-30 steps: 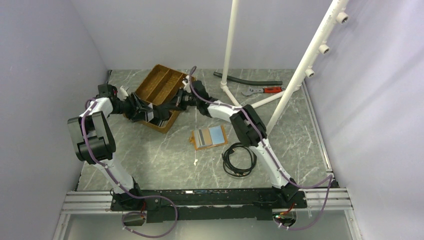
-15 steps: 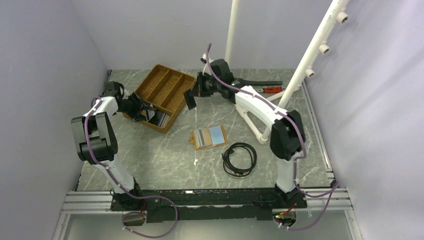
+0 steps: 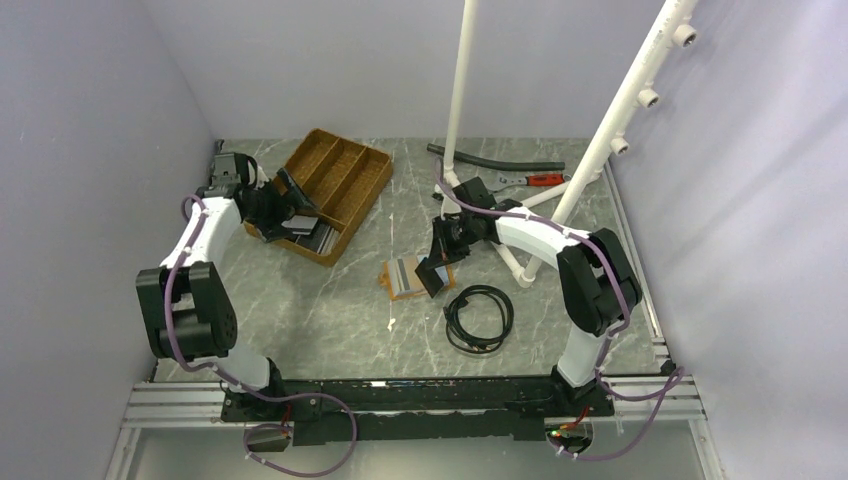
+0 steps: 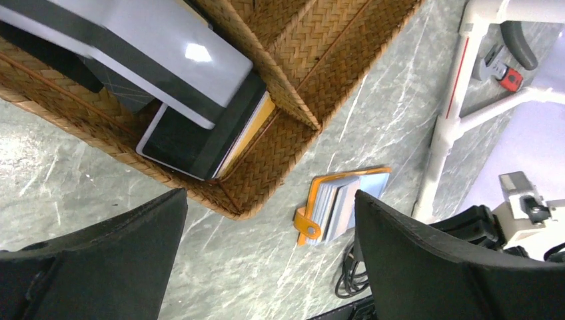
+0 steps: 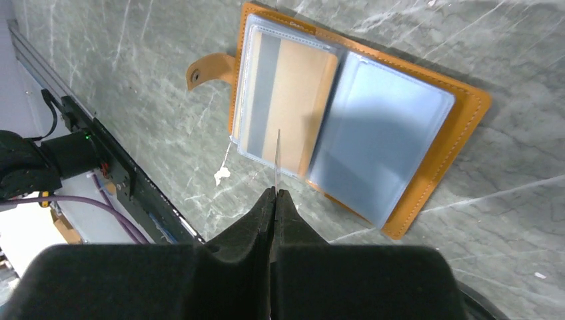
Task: Put the credit cards into the card holder
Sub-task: Pick up the credit card from the storage box, then insert the credit card into the card holder.
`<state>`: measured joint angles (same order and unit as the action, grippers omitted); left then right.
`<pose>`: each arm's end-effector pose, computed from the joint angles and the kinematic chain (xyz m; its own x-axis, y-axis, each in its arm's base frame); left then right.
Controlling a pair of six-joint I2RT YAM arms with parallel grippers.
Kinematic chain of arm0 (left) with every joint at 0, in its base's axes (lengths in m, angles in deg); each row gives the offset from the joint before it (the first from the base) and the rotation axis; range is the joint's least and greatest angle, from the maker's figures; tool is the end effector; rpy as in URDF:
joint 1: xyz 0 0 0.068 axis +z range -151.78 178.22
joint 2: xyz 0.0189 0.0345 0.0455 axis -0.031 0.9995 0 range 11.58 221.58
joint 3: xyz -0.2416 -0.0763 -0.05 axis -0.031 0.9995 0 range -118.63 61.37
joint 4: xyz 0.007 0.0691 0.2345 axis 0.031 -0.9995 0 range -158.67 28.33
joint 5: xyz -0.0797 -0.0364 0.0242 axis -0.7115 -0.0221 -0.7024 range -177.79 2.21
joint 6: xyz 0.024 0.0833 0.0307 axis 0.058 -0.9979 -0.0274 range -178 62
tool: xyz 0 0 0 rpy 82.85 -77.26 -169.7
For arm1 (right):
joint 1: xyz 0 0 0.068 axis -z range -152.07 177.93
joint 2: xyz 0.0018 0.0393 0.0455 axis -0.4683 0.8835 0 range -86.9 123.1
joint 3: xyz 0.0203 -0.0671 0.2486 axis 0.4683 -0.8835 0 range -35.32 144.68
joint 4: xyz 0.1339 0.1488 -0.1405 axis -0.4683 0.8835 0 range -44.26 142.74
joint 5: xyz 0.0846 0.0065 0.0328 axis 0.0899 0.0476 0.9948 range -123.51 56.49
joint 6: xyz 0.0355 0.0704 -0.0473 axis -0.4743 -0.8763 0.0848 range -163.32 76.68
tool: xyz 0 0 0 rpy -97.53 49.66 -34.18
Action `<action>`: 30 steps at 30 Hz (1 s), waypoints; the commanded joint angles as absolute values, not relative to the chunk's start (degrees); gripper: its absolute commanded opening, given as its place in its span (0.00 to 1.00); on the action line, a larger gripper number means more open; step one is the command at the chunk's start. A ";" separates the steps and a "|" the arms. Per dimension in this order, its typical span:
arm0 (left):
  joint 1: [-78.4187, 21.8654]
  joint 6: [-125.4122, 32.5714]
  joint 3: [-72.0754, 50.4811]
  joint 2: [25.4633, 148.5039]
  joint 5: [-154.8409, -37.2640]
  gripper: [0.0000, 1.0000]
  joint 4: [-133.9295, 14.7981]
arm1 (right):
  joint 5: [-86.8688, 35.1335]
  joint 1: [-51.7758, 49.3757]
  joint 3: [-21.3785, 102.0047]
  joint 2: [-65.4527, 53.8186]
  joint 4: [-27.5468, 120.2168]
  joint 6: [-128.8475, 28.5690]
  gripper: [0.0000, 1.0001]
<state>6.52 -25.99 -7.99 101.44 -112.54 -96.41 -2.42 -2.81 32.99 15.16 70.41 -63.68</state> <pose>0.3392 0.0146 0.2168 -0.7451 -0.5952 -0.3010 -0.3419 0.7284 -0.5938 0.2961 0.2256 0.1575 -0.9196 -0.2003 -0.3380 -0.3736 0.7119 0.5946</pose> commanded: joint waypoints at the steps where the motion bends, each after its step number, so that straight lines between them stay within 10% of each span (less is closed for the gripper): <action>1: 5.99 -26.88 -8.88 102.33 -111.08 0.99 -98.19 | 1.76 -1.76 33.82 15.33 68.00 -60.62 0.00; 17: -27.19 -17.79 -3.21 109.21 -123.26 0.41 -77.72 | 5.53 3.41 31.65 17.38 65.38 -61.54 0.00; 30: -31.05 -22.08 -6.29 119.97 -118.29 0.24 -86.69 | 9.08 4.42 28.77 18.84 61.54 -63.43 0.00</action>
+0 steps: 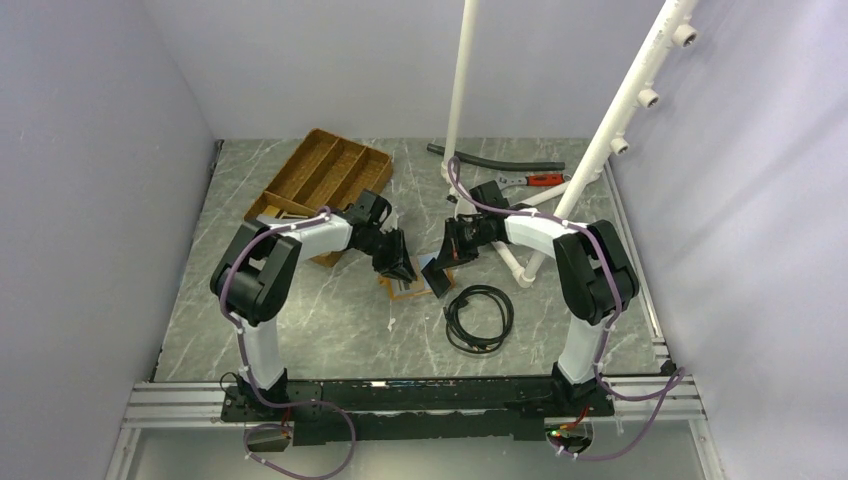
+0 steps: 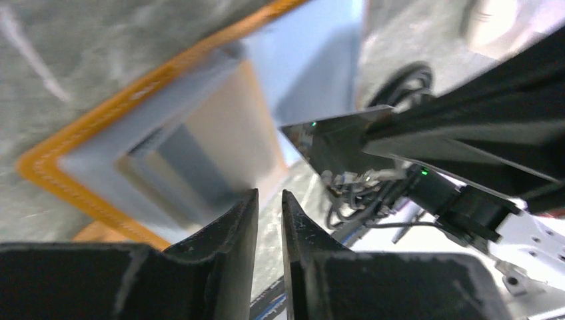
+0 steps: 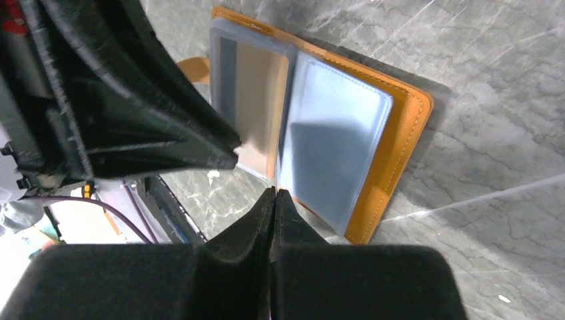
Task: Put the credit cards into the card holder
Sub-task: Insert the credit card into the card holder.
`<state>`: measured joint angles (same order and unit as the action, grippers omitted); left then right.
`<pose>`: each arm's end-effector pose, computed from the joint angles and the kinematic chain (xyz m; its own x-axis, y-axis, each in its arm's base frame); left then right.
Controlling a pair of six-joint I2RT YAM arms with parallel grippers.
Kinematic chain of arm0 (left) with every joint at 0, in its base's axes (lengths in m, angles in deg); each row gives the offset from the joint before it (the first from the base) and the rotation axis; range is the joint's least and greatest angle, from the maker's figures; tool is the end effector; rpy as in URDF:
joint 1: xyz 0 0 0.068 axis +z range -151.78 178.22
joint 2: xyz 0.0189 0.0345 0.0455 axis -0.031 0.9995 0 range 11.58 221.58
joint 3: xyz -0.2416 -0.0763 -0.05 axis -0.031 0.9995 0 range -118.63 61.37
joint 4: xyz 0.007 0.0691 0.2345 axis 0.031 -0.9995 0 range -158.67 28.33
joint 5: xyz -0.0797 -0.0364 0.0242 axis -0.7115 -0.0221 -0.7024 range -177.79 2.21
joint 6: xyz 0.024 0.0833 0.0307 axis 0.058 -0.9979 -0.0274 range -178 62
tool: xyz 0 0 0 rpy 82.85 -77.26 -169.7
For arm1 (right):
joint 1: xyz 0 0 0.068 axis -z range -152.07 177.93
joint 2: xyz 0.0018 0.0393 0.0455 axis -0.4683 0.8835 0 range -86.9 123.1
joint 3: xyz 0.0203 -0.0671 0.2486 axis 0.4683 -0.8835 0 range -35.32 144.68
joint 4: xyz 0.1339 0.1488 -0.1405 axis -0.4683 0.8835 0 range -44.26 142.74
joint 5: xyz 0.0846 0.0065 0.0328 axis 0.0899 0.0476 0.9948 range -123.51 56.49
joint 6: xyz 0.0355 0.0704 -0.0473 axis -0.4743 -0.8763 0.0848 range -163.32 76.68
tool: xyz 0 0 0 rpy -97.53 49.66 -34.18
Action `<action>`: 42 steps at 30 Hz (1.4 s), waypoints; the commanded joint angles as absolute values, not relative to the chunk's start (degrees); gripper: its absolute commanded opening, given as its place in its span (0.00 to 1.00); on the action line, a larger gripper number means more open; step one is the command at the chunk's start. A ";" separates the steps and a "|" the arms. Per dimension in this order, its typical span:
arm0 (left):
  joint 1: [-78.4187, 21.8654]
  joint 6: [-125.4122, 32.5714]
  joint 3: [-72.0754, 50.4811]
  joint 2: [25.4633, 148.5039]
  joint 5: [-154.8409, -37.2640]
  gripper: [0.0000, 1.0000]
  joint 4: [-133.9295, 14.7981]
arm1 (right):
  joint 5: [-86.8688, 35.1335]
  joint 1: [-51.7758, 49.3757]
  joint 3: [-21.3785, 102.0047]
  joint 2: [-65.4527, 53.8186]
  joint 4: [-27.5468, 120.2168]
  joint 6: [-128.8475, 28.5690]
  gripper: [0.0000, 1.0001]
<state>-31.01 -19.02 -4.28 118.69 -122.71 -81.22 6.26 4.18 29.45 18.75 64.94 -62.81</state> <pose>0.3012 -0.2227 0.1223 -0.9976 -0.0328 -0.0617 0.0192 0.7197 -0.6940 0.3143 0.1959 0.1309 -0.9486 -0.1373 -0.2853 -0.3025 0.6585 0.6891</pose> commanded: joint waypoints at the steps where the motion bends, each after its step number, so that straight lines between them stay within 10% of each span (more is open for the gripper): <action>1: -30.97 -22.32 -5.82 119.70 -117.03 0.23 -87.22 | 9.52 4.45 28.57 18.71 61.21 -63.53 0.00; 42: -27.98 -25.24 -1.46 120.65 -114.37 0.18 -88.25 | 12.39 5.72 26.64 16.32 57.30 -65.50 0.00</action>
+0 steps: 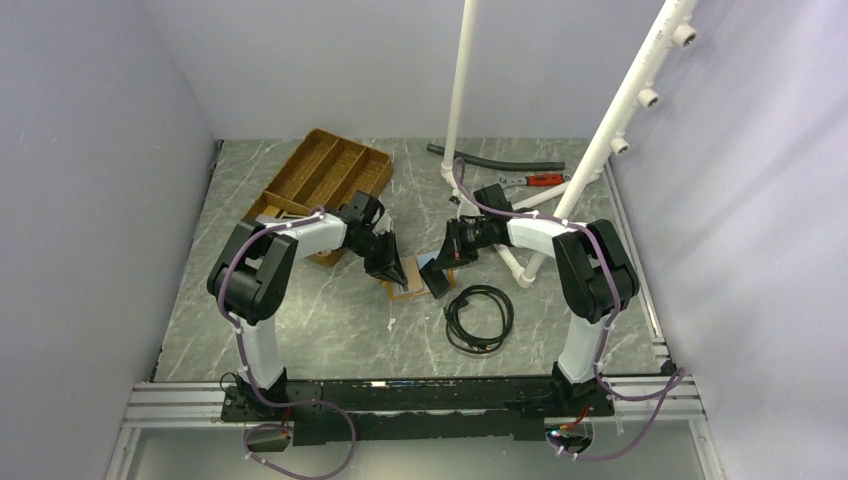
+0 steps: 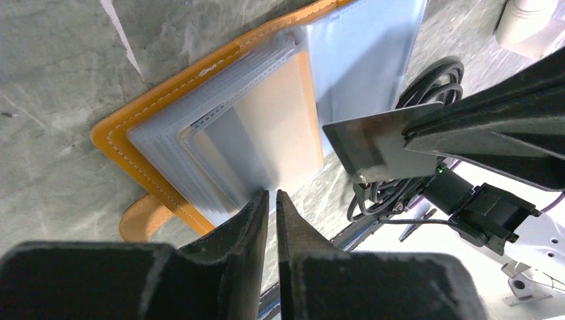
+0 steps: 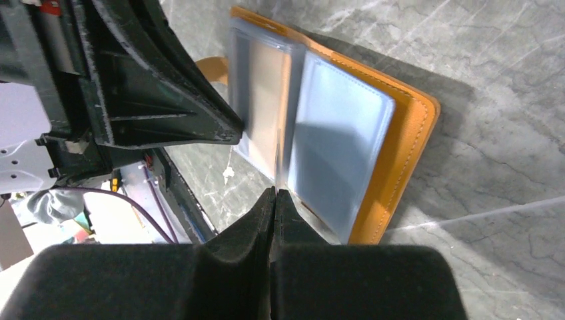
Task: Put the credit cards into the card holder
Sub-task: Insert the credit card into the card holder.
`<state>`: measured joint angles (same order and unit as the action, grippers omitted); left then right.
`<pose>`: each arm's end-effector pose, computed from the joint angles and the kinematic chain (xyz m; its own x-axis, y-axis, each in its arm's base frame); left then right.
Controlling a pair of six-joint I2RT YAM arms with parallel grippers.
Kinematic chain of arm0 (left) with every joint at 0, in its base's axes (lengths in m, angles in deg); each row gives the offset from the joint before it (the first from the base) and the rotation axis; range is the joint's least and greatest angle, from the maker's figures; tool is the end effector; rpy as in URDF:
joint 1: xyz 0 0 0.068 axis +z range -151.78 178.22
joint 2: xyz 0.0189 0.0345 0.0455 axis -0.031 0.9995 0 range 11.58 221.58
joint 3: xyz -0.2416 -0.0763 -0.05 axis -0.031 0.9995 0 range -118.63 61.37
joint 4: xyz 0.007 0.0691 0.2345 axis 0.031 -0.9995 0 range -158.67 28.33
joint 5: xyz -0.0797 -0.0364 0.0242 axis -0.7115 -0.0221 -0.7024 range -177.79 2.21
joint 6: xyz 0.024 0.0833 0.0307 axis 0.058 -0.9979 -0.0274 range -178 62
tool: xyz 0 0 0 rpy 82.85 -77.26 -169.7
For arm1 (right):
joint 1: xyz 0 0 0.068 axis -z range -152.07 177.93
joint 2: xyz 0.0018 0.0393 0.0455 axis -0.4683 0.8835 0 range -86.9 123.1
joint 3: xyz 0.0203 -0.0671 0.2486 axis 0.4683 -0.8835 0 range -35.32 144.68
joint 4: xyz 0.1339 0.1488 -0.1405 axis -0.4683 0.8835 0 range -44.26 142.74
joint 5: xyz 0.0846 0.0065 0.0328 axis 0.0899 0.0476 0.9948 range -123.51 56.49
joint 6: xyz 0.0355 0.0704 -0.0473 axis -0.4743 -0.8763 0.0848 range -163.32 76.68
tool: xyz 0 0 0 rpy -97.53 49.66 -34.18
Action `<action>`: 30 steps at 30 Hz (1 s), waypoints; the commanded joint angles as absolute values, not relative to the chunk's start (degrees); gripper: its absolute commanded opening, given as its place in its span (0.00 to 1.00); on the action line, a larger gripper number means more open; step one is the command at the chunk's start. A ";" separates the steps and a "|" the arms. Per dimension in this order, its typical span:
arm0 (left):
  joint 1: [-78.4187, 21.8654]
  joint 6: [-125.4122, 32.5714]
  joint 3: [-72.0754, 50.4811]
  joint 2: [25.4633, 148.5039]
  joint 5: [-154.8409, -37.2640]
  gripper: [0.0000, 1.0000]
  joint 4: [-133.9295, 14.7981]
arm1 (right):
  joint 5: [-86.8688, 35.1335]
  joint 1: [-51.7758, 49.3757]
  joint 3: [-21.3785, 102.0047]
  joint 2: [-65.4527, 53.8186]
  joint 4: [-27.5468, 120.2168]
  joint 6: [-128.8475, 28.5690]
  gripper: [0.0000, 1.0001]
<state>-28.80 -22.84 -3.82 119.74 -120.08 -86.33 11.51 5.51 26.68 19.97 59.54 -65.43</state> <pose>0.2999 -0.2024 0.1064 -0.9990 -0.0370 -0.0266 -0.0124 0.7822 -0.6229 0.3144 0.1928 0.1211 -0.9610 -0.1087 -0.2544 -0.2677 0.5980 0.7555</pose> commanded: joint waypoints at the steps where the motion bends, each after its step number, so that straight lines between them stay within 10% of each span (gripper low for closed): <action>1: -27.90 -25.20 -1.33 120.64 -114.56 0.18 -88.02 | 12.65 5.76 26.64 16.62 57.14 -65.64 0.00; 30: -27.79 -24.62 0.15 119.82 -115.48 0.17 -86.64 | 13.13 4.69 30.27 25.31 57.28 -66.16 0.00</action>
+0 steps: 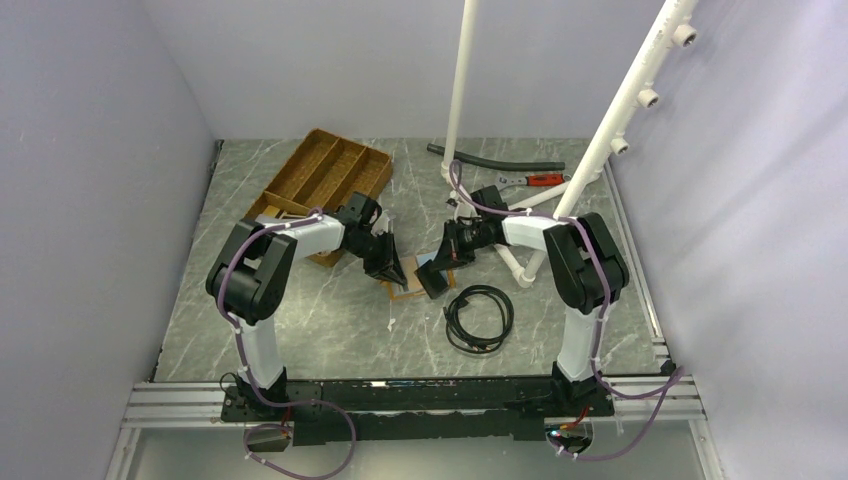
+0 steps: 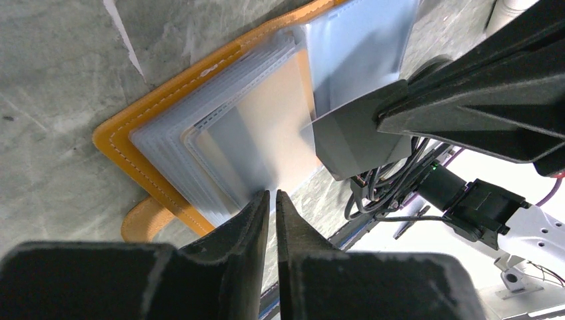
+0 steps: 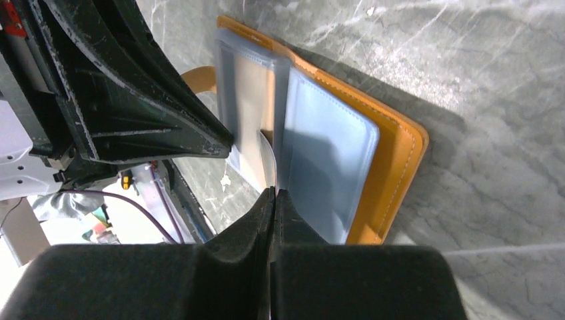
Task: Put the credit cards into the card holder
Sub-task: Insert the credit card into the card holder.
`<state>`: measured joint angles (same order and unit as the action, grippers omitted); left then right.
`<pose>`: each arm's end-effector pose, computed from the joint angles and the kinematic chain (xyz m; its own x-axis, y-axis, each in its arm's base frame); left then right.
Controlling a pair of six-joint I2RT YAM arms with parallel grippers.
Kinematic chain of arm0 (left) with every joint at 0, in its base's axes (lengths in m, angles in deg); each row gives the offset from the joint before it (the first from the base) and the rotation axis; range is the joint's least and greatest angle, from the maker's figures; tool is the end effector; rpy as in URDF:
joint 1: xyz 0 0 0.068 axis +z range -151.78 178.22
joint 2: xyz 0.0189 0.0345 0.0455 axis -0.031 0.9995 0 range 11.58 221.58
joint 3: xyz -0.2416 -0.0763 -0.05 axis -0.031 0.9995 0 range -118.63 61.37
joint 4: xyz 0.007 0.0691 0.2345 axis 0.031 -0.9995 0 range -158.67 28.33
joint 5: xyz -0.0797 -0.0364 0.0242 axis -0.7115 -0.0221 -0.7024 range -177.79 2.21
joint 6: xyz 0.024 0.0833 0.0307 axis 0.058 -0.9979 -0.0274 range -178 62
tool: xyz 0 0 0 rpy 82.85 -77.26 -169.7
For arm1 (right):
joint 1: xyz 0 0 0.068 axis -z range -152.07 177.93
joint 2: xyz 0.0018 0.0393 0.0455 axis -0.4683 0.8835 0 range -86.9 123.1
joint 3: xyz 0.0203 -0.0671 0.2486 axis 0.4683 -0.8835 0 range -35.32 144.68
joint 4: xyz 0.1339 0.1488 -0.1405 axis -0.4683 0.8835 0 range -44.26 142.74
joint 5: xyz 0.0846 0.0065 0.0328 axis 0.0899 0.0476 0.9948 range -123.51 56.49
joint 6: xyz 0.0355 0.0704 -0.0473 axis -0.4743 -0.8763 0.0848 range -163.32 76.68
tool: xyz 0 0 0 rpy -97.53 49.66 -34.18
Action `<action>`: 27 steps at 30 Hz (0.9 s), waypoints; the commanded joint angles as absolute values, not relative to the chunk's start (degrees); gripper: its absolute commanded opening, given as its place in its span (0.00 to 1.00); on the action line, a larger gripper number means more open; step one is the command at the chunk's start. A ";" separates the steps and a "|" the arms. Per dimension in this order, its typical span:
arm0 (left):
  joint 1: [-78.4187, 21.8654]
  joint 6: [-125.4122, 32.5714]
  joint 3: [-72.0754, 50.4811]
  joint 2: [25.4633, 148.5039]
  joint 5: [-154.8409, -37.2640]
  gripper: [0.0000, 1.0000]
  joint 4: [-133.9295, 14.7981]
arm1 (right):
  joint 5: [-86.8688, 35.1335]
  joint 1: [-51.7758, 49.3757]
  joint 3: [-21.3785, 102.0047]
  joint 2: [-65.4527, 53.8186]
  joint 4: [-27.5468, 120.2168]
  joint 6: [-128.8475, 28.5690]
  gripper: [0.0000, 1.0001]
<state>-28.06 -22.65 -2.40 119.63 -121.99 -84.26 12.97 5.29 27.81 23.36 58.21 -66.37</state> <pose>0.2998 -0.1998 0.1039 -0.9990 -0.0404 -0.0212 -0.0170 0.7608 -0.6488 0.3192 0.1979 0.1087 -0.9689 -0.1120 -0.2208 -0.2440 0.5848 0.7736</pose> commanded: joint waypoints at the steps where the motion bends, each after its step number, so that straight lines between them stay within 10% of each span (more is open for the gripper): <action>1: -27.78 -24.65 0.26 119.85 -115.52 0.17 -86.57 | 13.17 4.58 30.63 25.64 57.14 -66.30 0.00; 27: -27.61 -24.40 1.95 119.95 -116.71 0.16 -85.00 | 11.05 5.34 27.91 30.74 37.00 -77.17 0.00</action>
<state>-27.73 -22.58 -0.63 119.10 -123.14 -81.81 15.05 5.03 30.28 30.66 45.14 -75.05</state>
